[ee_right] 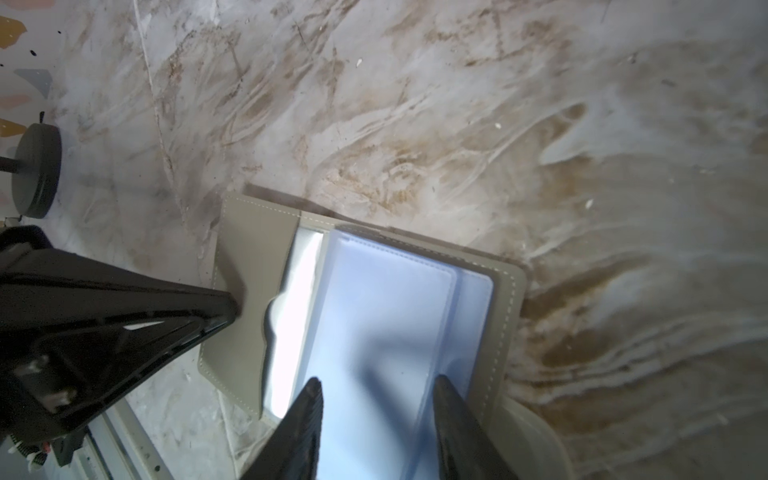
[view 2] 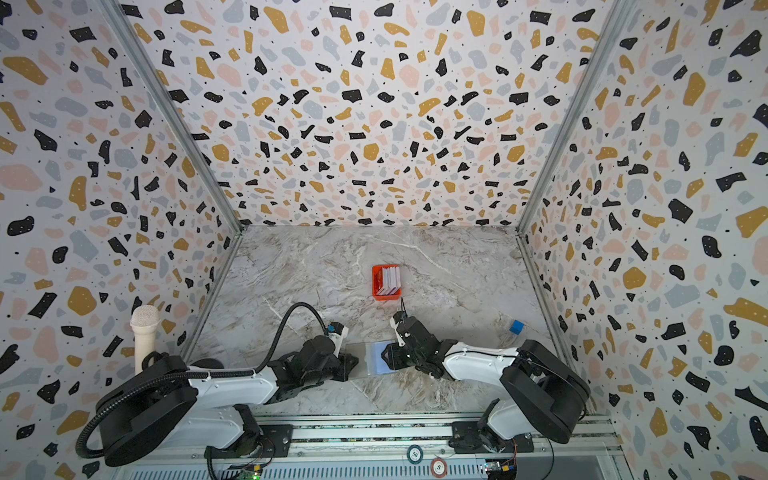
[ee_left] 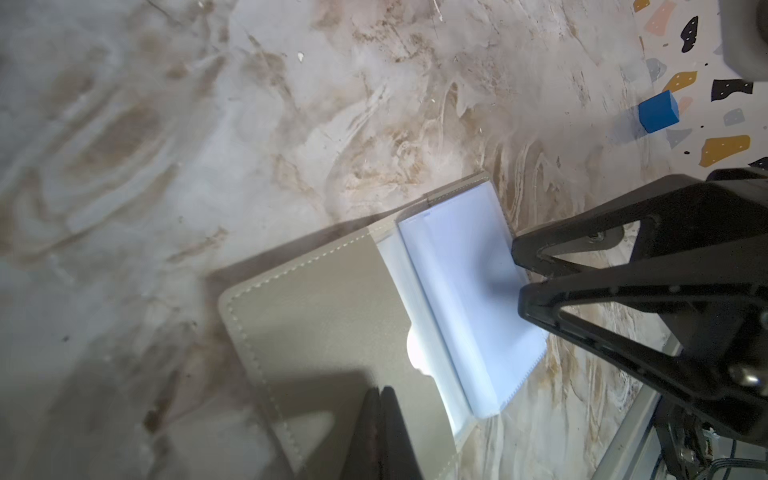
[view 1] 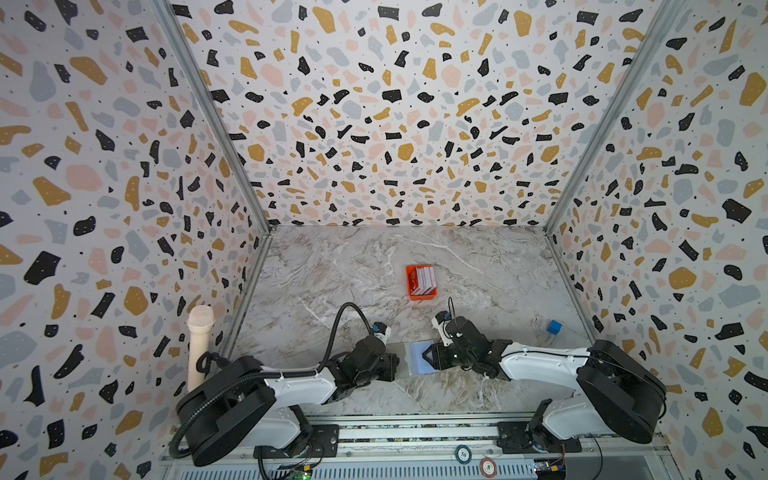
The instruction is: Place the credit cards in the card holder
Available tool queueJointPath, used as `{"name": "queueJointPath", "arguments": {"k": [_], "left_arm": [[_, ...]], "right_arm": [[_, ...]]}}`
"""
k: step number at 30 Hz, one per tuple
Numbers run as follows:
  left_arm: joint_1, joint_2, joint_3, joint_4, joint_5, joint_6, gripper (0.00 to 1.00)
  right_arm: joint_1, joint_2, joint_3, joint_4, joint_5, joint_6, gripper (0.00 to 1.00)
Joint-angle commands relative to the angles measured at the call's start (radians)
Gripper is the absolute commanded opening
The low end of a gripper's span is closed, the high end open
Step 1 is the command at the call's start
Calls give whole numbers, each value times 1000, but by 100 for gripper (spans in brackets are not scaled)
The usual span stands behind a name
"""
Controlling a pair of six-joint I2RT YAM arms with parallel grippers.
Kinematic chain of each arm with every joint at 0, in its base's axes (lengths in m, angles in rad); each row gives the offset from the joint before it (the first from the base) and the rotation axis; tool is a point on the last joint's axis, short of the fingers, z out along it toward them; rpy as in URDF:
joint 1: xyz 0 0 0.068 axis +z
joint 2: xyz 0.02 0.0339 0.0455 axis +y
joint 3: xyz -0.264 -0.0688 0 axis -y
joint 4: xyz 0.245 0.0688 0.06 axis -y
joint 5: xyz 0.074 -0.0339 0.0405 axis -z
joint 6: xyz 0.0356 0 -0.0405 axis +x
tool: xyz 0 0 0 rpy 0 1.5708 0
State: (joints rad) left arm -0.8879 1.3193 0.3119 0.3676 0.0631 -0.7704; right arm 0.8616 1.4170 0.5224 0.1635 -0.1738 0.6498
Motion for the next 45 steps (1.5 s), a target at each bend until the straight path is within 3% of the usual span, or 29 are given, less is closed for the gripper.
{"name": "queueJointPath", "arguments": {"k": [1, 45], "left_arm": [[-5, 5, 21, 22, 4, 15, 0], [-5, 65, 5, 129, 57, -21, 0]], "right_arm": [[14, 8, 7, 10, -18, 4, 45], [37, 51, 42, 163, -159, 112, 44]]}}
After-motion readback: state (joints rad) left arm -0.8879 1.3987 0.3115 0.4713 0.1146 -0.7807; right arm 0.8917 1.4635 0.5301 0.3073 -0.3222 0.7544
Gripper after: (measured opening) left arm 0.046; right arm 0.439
